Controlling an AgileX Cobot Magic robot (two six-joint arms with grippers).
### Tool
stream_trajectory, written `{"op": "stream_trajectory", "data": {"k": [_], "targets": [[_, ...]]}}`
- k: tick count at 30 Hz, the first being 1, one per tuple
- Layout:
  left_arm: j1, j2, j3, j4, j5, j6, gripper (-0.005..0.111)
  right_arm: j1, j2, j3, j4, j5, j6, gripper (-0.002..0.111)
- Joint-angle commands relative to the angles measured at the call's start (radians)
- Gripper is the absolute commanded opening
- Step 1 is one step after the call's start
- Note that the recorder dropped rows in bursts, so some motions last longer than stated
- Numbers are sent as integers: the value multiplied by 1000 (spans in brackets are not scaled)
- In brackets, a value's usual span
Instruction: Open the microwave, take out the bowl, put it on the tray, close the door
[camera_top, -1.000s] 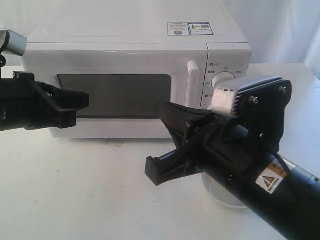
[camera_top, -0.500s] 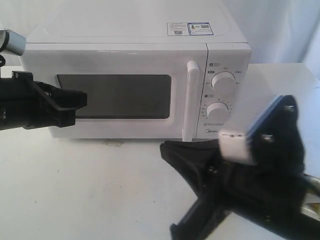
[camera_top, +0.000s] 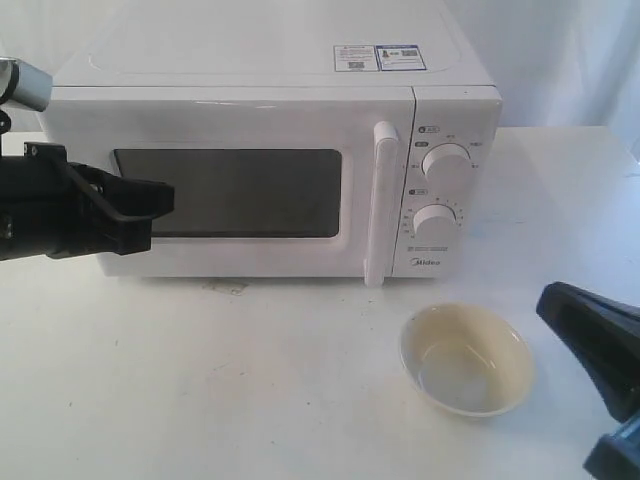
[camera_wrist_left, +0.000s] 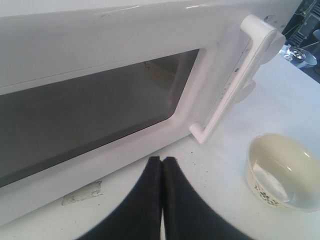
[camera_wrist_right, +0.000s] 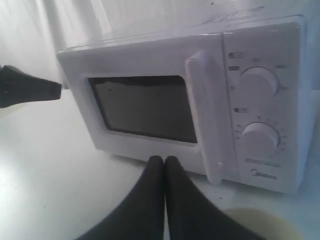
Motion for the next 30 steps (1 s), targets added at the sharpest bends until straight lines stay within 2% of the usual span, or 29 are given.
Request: {"op": "stream_trajectory", "data": {"k": [1, 12, 18, 26, 30], "targets": [[-7, -8, 7, -16, 7, 1, 0, -93, -100, 51, -4, 6, 34, 0], [-7, -8, 7, -16, 7, 1, 0, -328, -419, 116, 19, 113, 32, 0], [-7, -8, 5, -16, 7, 1, 0, -435, -422, 116, 21, 136, 34, 0], [-7, -8, 5, -16, 7, 1, 0, -468, -422, 116, 19, 142, 29, 0], [-7, -8, 5, -16, 7, 1, 0, -468, -422, 116, 25, 212, 31, 0]]}}
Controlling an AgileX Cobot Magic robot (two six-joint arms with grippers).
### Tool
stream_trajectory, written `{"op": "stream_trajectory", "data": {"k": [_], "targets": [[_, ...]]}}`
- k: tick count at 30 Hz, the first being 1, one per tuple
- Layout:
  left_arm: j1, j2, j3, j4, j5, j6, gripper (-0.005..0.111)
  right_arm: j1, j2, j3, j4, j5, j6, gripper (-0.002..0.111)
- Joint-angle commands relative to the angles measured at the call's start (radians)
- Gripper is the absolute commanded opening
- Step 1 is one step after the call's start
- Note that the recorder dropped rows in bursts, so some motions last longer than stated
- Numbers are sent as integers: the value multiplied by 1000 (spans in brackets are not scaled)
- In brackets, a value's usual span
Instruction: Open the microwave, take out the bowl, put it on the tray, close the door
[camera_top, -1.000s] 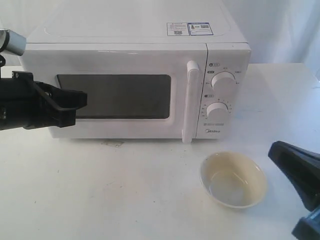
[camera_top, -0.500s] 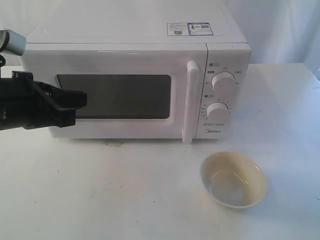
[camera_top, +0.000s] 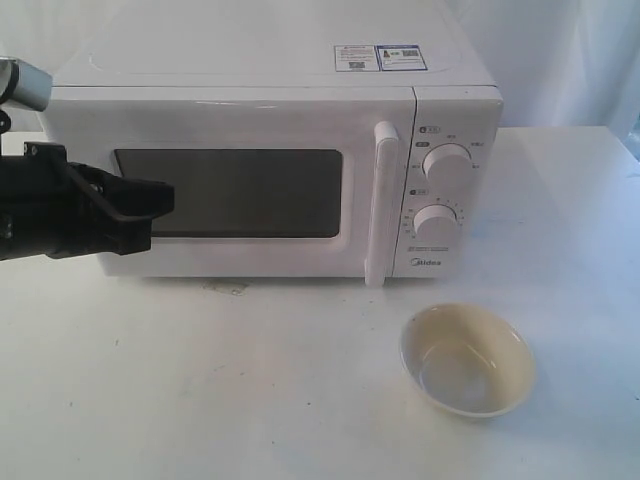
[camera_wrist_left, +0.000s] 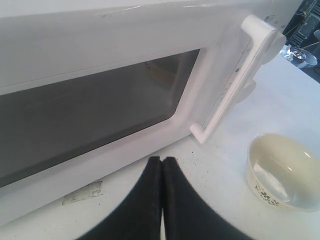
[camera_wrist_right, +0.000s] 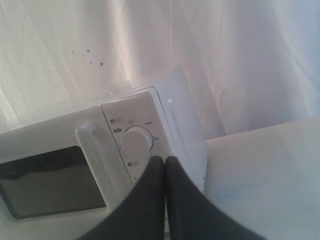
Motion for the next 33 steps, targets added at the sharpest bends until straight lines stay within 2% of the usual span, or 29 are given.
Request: {"op": "stream_trajectory", "data": {"k": [1, 4, 5, 6, 7, 9, 11, 33], "targets": [[-7, -8, 5, -16, 7, 1, 0, -6, -6, 5, 4, 81, -2, 0], [-7, -8, 5, -16, 7, 1, 0, -6, -6, 5, -66, 108, -2, 0], [-7, -8, 5, -16, 7, 1, 0, -6, -6, 5, -209, 147, 23, 0], [-7, -8, 5, -16, 7, 1, 0, -6, -6, 5, -271, 179, 63, 0], [-7, -8, 5, -16, 7, 1, 0, -6, -6, 5, -425, 245, 220, 0], [-7, -8, 5, -16, 7, 1, 0, -6, -6, 5, -587, 328, 432, 0], [-7, -8, 5, -16, 7, 1, 0, -6, -6, 5, -658, 401, 490, 0], [-7, -8, 5, -16, 7, 1, 0, -6, -6, 5, -649, 398, 490, 0]]}}
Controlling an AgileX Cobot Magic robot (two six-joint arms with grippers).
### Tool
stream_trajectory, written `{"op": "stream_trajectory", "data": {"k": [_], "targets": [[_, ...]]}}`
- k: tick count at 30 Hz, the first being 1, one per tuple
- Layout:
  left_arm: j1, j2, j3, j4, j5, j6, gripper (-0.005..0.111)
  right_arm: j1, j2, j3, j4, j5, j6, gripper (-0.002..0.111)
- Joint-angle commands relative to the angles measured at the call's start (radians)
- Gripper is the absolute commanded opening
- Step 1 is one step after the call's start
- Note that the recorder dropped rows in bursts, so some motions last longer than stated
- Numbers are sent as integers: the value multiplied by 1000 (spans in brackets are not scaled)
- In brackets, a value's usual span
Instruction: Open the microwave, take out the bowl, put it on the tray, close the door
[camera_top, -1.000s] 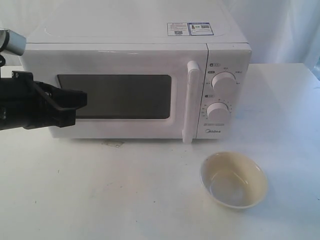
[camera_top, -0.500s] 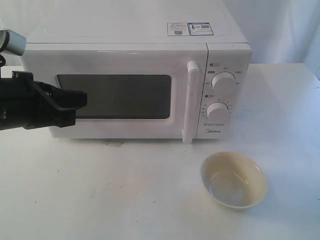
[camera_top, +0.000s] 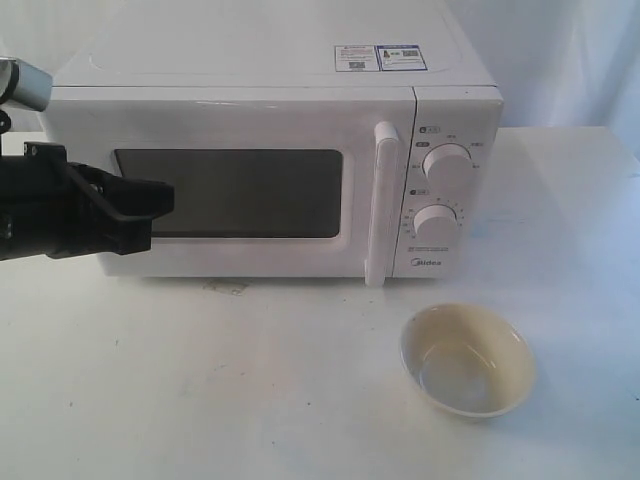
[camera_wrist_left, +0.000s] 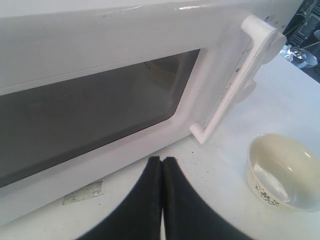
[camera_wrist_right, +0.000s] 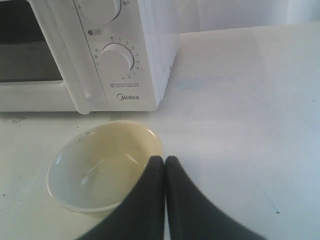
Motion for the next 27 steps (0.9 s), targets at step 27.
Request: {"op": "stream_trajectory", "data": {"k": [27], "targets": [[62, -424, 144, 17, -56, -7, 0, -6, -6, 5, 0, -1, 20, 0]]}}
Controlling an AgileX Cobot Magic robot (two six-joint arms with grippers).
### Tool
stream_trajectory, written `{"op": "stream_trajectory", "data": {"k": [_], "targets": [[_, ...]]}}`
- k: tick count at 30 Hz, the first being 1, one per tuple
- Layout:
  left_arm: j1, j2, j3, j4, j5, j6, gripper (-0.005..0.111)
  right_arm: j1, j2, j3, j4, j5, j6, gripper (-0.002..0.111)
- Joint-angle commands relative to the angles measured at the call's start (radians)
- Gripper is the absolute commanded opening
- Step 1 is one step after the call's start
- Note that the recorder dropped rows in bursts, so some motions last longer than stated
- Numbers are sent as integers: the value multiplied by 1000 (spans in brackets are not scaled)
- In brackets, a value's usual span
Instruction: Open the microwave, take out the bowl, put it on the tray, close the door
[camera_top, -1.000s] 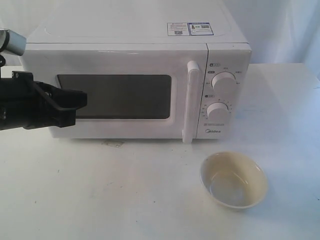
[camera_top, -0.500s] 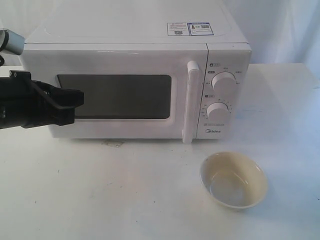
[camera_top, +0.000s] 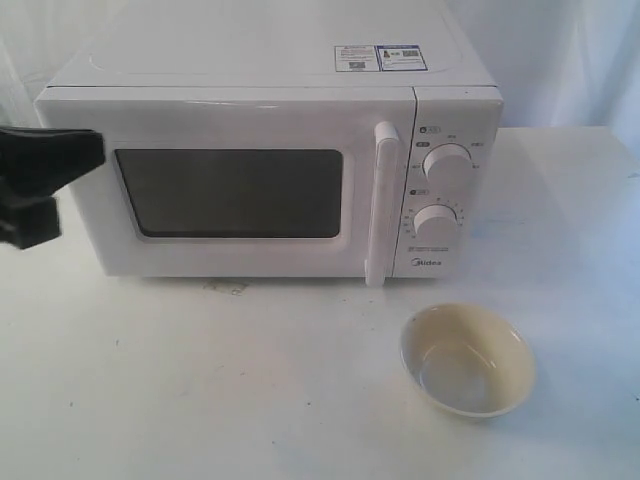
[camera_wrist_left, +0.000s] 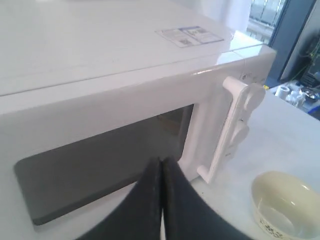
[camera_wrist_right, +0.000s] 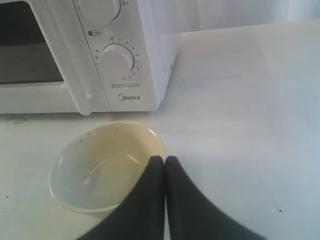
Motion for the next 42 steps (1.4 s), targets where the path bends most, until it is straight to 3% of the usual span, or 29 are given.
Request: {"op": "stream_trajectory", "data": {"k": [1, 5, 9, 16, 22, 32, 34, 37, 42], "targets": [[64, -183, 106, -10, 1, -7, 0, -6, -6, 5, -2, -1, 6, 0], [152, -343, 213, -10, 1, -7, 0, -6, -6, 5, -2, -1, 6, 0], [198, -508, 302, -27, 1, -7, 0, -6, -6, 5, -2, -1, 6, 0], [198, -578, 328, -56, 62, -31, 0, -6, -6, 5, -2, -1, 6, 0], [198, -619, 328, -63, 181, -164, 0, -6, -6, 5, -2, -1, 6, 0], [198, -803, 334, -19, 185, -183, 0, -6, -6, 5, -2, -1, 6, 0], [198, -819, 343, 70, 180, -278, 0, -6, -6, 5, -2, -1, 6, 0], [198, -819, 365, 316, 135, -562, 0, -6, -6, 5, -2, -1, 6, 0], [198, -819, 382, 999, 99, -1294, 0, -6, -6, 5, -2, -1, 6, 0]]}}
